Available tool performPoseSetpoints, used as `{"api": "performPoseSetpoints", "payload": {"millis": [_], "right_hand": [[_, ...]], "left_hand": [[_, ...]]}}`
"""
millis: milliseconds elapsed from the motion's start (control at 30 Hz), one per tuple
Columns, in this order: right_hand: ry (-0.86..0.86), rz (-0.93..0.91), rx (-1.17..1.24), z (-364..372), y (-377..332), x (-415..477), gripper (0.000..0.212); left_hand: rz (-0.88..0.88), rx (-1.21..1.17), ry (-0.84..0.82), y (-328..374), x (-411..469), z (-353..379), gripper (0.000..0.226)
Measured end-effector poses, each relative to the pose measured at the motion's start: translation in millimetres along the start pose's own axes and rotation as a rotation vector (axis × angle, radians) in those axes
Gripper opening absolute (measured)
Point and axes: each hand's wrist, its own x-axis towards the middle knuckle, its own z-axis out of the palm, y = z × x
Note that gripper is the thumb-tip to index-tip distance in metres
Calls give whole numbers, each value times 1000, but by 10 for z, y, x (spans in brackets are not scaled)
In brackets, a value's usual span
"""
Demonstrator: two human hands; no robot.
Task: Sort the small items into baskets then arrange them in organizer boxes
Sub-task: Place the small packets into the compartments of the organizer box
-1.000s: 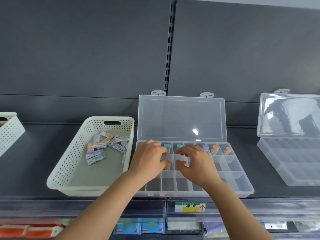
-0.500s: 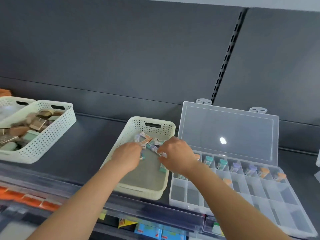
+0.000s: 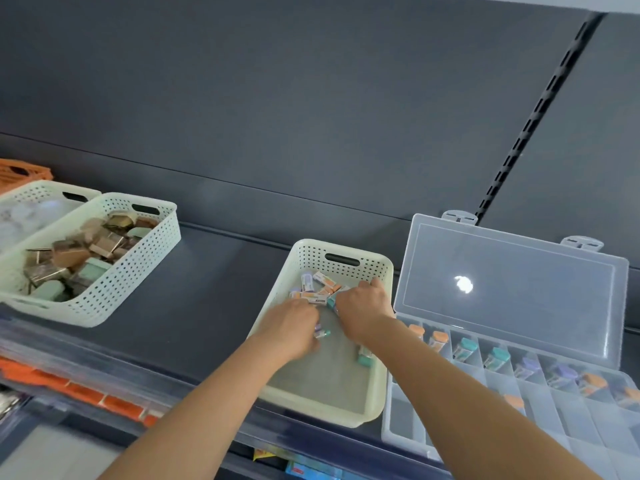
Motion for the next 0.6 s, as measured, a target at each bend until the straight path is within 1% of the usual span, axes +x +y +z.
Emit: {"api": "performPoseSetpoints", "payload": {"millis": [67,133,200,300,367,400,433,500,567,600], "right_hand": [[-35,24,123,13,-3,2,26],[-40,38,241,16,7,-15,28],[16,68,352,-19,31,-63,25],[186,114,601,-64,109,-192,16],[290,141,732,-95,188,-368,22],[356,163,796,-92,236,-466,18],[440,170,856,-84,291,-573,7],[578,198,936,-66,411,-804,21],[663,245,981,-15,565,-1020,22],[688,274,1004,11,654,-1124,21]], "left_hand": [[-16,-116,-29,-22,-7,-11,22],[-28,-227,-20,-40,-14,-25,18],[-29,-332,25,-45,-32,-66,14],[-21,-436,131,-15,-81,-175,15],[-9,-488,215,60,-117,-267,15],[3,-507,269,111,-139,-316,15],[24,-519,327,177,-159,-363,15],[97,-558,434,358,-196,-444,13],[172,-603,505,583,-225,-499,9],[203,-610,521,709,-235,-513,11]]}}
